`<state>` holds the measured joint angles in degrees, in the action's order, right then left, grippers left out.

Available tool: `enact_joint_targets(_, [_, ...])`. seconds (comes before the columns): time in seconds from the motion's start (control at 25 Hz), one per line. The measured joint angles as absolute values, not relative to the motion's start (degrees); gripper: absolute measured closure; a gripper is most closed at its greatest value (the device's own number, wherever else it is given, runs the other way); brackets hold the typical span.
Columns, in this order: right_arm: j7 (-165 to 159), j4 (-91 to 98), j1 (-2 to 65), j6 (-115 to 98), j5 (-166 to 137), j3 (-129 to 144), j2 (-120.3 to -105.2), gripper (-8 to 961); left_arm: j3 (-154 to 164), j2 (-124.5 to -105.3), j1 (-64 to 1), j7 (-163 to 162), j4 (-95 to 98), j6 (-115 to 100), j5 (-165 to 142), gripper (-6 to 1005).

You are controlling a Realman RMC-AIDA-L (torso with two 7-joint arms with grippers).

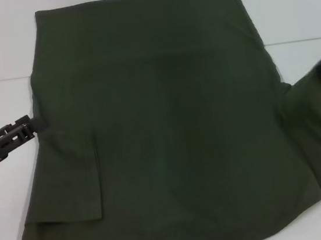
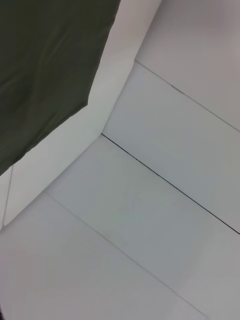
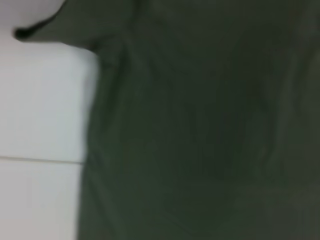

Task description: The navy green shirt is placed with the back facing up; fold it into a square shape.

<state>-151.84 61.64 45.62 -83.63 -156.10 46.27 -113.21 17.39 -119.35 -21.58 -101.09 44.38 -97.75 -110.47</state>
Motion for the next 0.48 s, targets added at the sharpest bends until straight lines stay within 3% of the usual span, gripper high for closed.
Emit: enact_joint_targets(0.48, [-151.2, 44.9, 57.1, -76.1, -155.8, 47.1, -116.39, 939, 16.7, -119.37, -21.5, -101.0, 44.3, -97.0, -110.5, 312])
